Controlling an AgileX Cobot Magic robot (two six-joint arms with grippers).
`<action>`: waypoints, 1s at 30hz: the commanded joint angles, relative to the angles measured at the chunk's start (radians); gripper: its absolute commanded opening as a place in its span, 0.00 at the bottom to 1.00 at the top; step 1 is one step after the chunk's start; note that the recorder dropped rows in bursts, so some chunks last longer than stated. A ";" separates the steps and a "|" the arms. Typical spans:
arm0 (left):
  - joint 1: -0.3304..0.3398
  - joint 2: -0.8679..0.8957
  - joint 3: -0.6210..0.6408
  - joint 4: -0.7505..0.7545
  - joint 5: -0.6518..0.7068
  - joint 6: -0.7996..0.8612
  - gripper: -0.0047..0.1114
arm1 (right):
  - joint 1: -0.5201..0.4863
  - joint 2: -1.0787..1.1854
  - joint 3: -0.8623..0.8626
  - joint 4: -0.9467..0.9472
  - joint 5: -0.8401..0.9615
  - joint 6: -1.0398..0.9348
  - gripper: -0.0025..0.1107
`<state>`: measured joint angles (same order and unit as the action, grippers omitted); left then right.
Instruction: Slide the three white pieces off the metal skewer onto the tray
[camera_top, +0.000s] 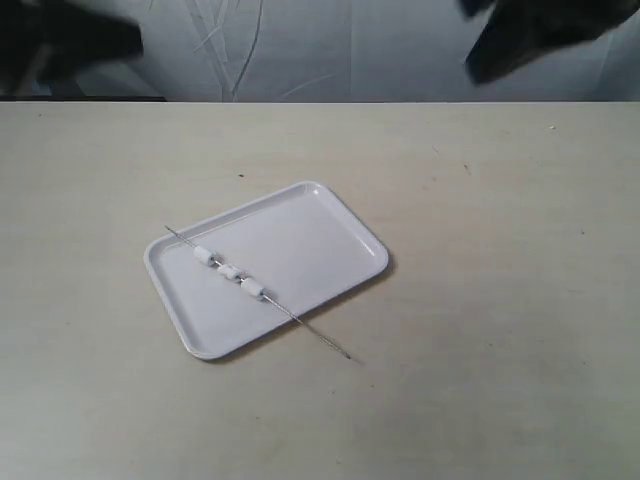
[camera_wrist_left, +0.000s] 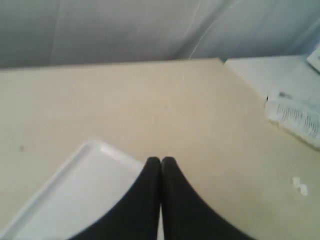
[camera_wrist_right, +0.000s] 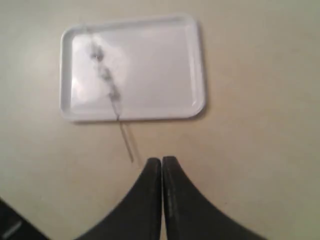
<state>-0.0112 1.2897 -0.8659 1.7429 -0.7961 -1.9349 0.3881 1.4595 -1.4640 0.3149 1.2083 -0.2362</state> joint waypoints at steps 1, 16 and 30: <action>-0.010 0.101 0.124 0.002 0.051 0.110 0.04 | 0.095 0.113 0.108 0.071 0.013 -0.179 0.03; -0.082 0.201 0.301 0.002 0.442 0.555 0.25 | 0.308 0.485 0.192 0.014 -0.348 -0.219 0.19; -0.111 0.207 0.276 0.002 0.420 0.240 0.31 | 0.350 0.581 0.192 0.024 -0.385 -0.205 0.28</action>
<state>-0.1191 1.4954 -0.5782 1.7513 -0.3551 -1.6230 0.7325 2.0401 -1.2759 0.3447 0.8468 -0.4459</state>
